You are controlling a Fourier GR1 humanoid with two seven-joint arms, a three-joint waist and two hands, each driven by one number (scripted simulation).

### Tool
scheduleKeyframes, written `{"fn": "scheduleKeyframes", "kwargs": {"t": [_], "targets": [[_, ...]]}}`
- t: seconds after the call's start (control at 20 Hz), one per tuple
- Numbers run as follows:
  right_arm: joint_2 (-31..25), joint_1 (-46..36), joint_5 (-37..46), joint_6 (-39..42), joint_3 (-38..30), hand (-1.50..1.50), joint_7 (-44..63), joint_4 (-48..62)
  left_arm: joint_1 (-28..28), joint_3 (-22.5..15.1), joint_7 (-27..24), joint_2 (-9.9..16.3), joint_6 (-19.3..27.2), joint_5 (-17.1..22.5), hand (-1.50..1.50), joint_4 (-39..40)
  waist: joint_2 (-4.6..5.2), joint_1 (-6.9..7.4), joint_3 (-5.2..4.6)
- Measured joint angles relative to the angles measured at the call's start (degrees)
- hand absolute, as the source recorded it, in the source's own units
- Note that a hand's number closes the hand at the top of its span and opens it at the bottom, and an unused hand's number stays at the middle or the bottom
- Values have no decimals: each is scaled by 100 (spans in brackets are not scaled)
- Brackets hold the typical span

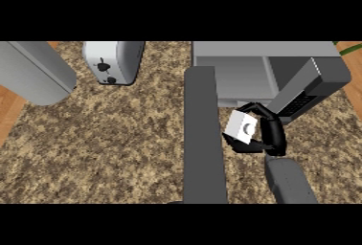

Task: Pick up the milk, place it into the microwave and close the microwave

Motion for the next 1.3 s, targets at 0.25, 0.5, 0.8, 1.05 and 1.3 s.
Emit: {"fn": "scheduleKeyframes", "kwargs": {"t": [0.25,0.5,0.8,1.05,1.3], "targets": [[-5,-852,287,-536,-43,150,423,453,-14,30,-119,-84,-129,-99,-150,128,16,43,2],[-175,-1688,737,-998,-34,150,757,1201,-84,101,-171,5,-228,-75,-150,311,26,66,3],[-368,-2736,1036,-1608,-306,150,773,2598,-183,23,-77,19,-193,-103,-150,314,68,168,7],[-556,-3425,1119,-2082,-582,150,687,3563,-288,-11,-144,46,-266,-171,-150,438,124,291,11],[-750,-3770,1180,-2591,-768,150,545,4126,-468,-121,-211,13,-273,-310,-150,577,192,405,14]]}}
